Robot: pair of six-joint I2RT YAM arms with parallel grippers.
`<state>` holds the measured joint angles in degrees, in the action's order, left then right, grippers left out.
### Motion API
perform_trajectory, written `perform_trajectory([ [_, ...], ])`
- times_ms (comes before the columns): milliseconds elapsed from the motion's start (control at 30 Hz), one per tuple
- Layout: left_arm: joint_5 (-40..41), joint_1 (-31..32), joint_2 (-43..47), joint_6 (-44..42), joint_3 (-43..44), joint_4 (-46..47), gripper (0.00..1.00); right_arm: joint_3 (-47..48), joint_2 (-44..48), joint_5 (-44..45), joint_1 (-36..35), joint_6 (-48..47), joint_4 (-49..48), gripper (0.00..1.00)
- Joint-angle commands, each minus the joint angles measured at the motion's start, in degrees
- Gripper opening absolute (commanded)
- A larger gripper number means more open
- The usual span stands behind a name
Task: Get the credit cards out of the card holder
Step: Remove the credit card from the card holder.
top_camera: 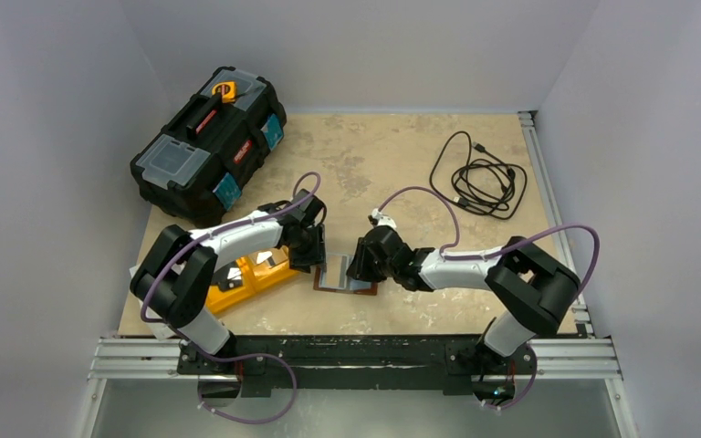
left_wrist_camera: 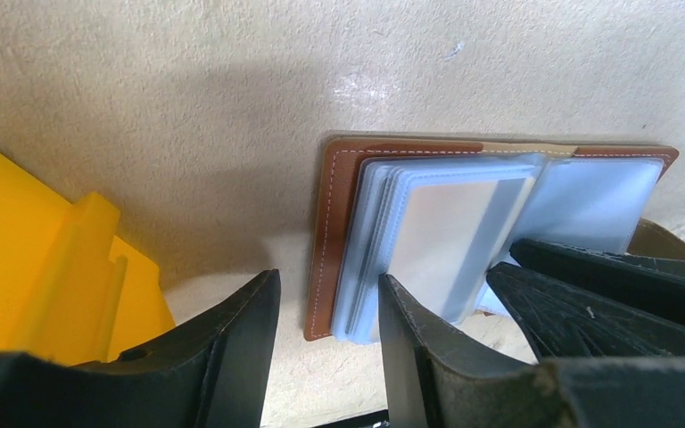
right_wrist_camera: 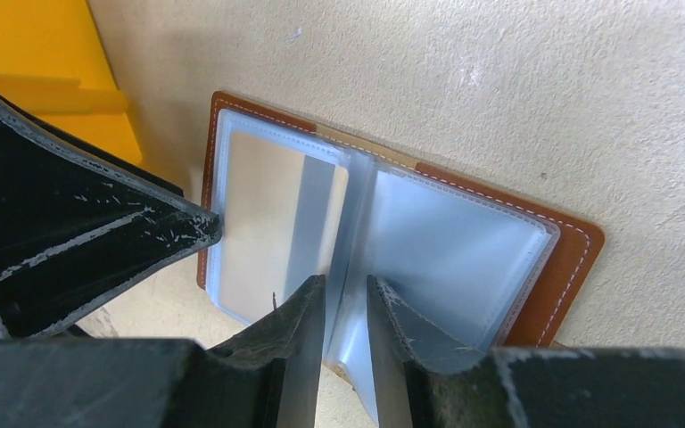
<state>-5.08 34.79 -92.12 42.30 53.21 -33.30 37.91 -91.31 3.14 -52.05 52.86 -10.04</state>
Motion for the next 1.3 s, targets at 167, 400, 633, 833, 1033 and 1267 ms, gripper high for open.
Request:
perform_trajectory([
  [167, -2.1, -0.2, 2.1, -1.4, 0.3, 2.2, 0.42, 4.9, -2.9, 5.1, -1.7, -3.9, 11.8, 0.28],
  [400, -4.4, -0.2, 1.7, -1.1, 0.2, 3.6, 0.40, 8.3, -5.4, 5.5, -2.8, -4.6, 13.0, 0.30],
  [633, -4.8, -0.2, 2.6, -1.1, 0.4, 3.4, 0.39, 7.5, -9.3, 4.6, -2.9, -3.3, 14.4, 0.21],
  [833, -5.0, -0.2, 3.3, -1.3, 0.2, 2.8, 0.39, 3.9, -11.6, 4.0, -2.8, -1.7, 13.1, 0.08],
  [1033, -3.6, -0.2, 6.1, -1.0, -0.4, 1.4, 0.39, 3.2, -12.9, 3.1, -2.8, -1.5, 11.8, 0.04],
  [1267, -1.8, 0.0, 10.7, -2.0, 1.4, -2.6, 0.42, 2.8, -13.5, 2.7, -2.8, -1.4, 10.9, 0.02],
])
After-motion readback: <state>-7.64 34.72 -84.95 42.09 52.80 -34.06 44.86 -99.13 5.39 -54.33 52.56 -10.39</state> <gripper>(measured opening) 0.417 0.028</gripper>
